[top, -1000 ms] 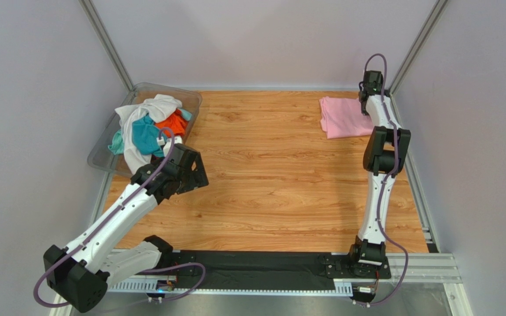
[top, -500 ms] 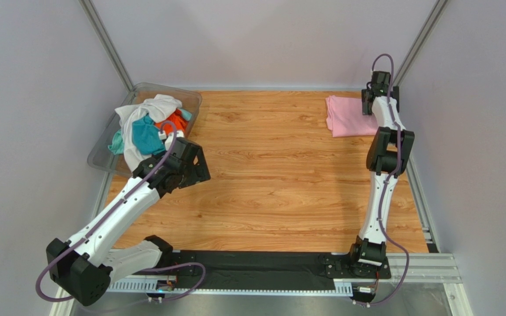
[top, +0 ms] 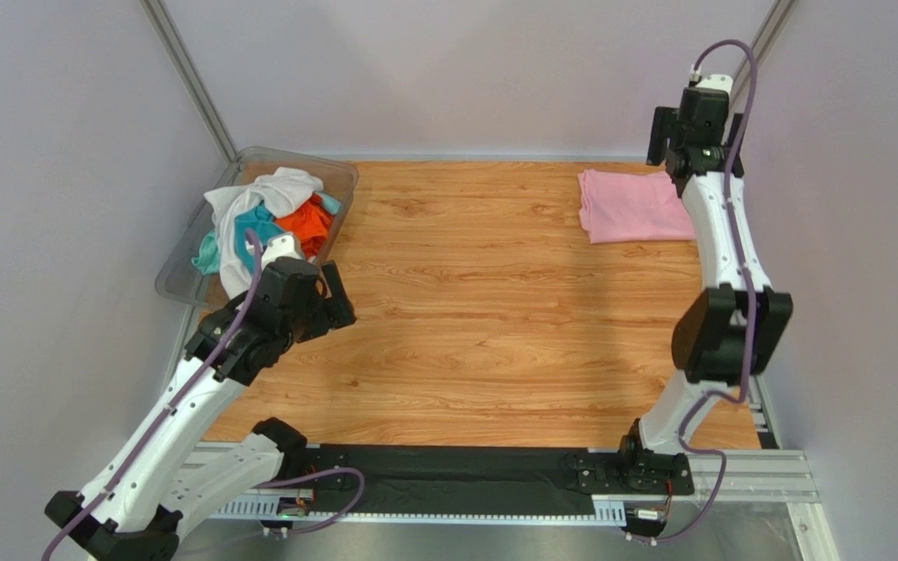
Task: Fold and stack the t-shirts
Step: Reset both grippers
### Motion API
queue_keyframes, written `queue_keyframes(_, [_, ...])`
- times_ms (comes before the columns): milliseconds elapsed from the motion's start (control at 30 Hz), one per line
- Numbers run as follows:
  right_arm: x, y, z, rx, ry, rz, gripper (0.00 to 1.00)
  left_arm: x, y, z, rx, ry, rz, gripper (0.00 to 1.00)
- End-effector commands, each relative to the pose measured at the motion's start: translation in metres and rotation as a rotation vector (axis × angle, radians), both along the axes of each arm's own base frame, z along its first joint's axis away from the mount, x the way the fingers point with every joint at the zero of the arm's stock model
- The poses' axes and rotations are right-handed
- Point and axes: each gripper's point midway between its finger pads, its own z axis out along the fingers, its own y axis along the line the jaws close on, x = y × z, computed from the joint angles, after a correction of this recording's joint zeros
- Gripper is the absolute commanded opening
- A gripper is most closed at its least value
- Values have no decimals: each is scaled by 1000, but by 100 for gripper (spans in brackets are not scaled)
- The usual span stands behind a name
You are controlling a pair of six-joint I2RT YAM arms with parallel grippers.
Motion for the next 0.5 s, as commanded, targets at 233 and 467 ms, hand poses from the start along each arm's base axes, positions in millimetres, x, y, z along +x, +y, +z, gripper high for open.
queue_keyframes(233, [-141, 138, -35, 341, -43, 158, 100, -14, -2, 10, -57, -89, -78, 100])
queue_keyframes(467, [-214, 179, -89, 510, 6, 282, 100, -21, 8, -11, -63, -82, -14, 100])
